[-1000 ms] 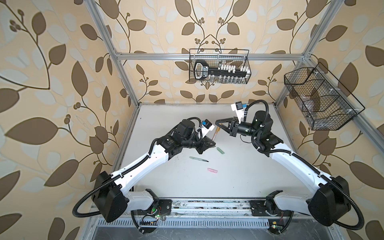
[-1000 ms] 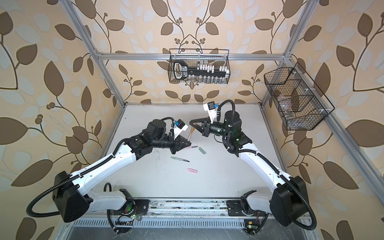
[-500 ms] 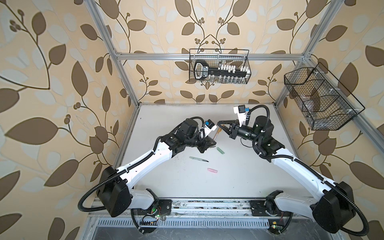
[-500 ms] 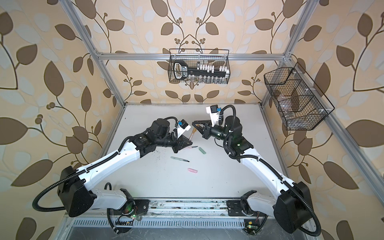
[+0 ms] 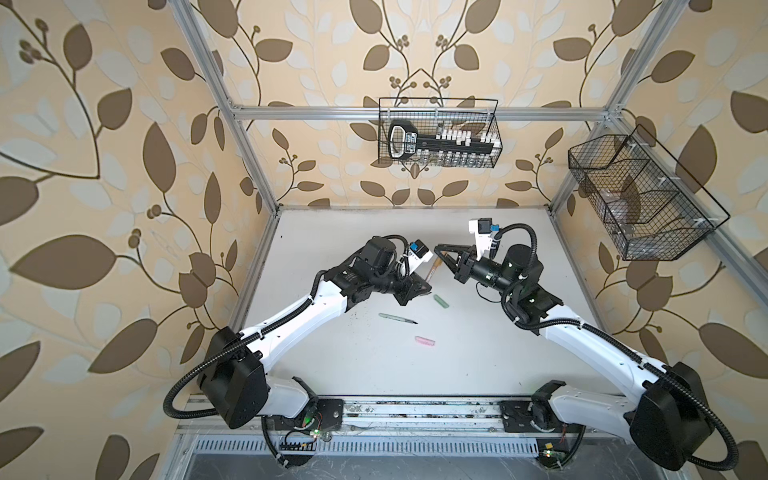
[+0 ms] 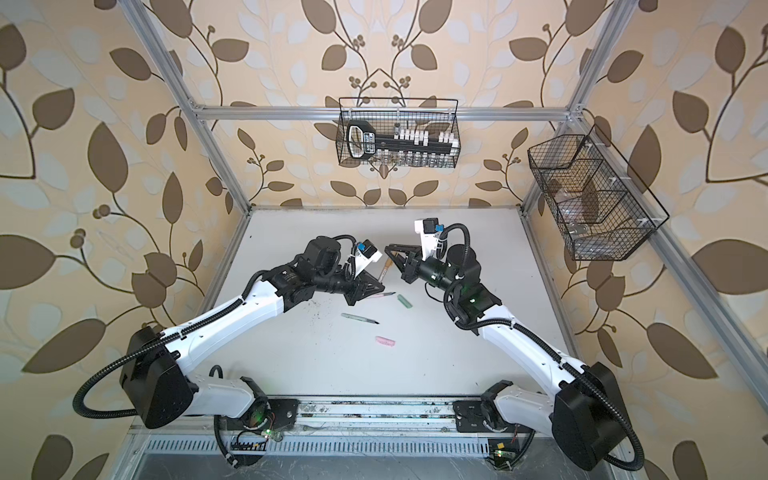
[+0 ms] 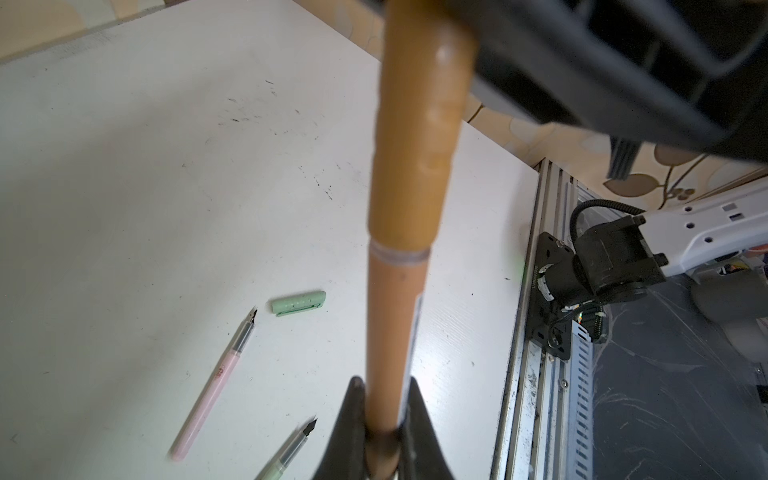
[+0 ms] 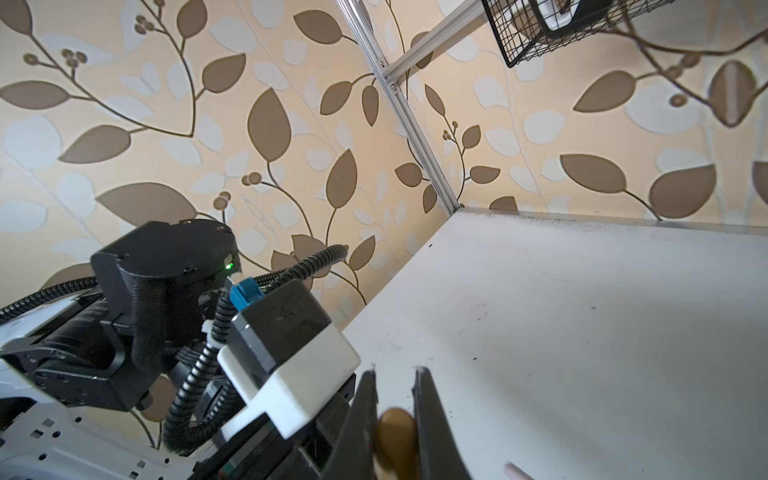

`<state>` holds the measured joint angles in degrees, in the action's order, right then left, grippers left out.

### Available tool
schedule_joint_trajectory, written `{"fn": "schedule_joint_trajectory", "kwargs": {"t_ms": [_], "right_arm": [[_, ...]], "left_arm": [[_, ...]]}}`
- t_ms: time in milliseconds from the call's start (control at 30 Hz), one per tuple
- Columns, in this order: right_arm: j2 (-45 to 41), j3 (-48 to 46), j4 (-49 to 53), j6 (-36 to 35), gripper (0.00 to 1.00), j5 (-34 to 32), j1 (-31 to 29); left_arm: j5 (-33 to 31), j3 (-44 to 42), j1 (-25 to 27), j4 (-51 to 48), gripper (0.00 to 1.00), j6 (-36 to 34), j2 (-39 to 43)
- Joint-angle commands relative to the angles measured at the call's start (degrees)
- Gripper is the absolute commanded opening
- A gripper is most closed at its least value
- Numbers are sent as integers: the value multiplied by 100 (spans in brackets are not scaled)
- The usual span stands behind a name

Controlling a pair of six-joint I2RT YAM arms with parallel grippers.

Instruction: Insert the pens into the pen caps

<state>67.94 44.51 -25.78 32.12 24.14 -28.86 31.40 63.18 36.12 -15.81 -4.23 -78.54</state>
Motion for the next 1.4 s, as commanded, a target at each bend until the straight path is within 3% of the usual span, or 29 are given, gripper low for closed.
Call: {"fn": "schedule_joint_trajectory", "kwargs": {"t_ms": [0,400,733,1000,1033,1100,1167,1233,1367], "right_arm": [[242,-520,1330,-101,0,690,-361],[374,-479,2036,-40,0,535,-695],[106,-522,2320,155,0,69,-997],[-205,-102,2538,-21,0,-120,-293],[-220,-16,2553,-42,0,-114,-190],[-241,198,2634,-140,0,-111,-46],[-239,437,2787,-222,0,-121,65],[-255,634,2872,-282,0,-92,173],[-303,936,3086,-389,0,-123,214]], "left_arm": [[-198,1001,-316,2113,0,424,275],[-287,1230,-360,2040,0,214,366],[-274,1189,-534,2346,0,480,454],[39,782,-522,1820,1,699,499],[-12,619,-527,1762,12,798,550],[-17,310,-512,1574,15,853,711],[-141,46,-511,1345,27,858,929],[-203,-163,-510,1114,52,879,1136],[-178,-512,-511,924,84,1047,1484]]}}
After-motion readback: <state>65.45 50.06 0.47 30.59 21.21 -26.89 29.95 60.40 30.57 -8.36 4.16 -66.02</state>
